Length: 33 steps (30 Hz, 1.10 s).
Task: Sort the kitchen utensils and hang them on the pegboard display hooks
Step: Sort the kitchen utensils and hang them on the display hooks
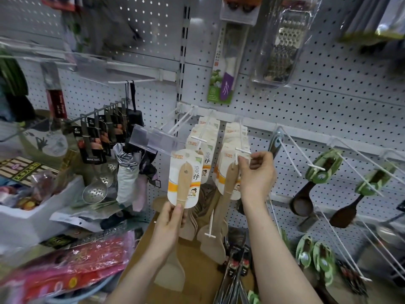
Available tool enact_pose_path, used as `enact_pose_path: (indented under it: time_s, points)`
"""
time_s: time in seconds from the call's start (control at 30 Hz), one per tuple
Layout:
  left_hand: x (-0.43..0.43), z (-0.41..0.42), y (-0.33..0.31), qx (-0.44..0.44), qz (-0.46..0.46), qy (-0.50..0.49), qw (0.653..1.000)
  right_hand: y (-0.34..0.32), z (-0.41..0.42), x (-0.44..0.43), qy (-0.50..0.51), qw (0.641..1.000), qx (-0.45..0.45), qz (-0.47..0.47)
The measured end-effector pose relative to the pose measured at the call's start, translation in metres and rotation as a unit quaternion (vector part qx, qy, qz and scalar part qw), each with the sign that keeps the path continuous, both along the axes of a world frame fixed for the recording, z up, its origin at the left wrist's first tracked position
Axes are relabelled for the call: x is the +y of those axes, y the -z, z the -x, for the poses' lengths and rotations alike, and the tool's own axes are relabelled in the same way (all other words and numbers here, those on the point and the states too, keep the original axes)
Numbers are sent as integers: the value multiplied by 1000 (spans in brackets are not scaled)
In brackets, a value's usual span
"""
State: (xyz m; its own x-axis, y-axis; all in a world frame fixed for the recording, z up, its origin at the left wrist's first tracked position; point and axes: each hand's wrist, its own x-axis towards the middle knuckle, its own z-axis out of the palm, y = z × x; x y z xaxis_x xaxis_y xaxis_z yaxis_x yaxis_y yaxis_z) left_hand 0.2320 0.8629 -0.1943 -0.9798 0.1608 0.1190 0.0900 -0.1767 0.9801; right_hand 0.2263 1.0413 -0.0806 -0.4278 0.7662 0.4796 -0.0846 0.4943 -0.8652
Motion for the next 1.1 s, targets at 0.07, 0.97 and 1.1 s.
enact_pose_path:
  time_s: [0.07,0.97,1.1]
  points:
    - [-1,-1,0,5,-6,2,1000,2,-2,-4,22,998,16,-61]
    - [12,29,-13,-15,55,43,997,-18,11,-64,-34,963,-141,-226]
    - [11,38,-9,-8,116,30,993,-13,14,-63,-34,962,-132,-236]
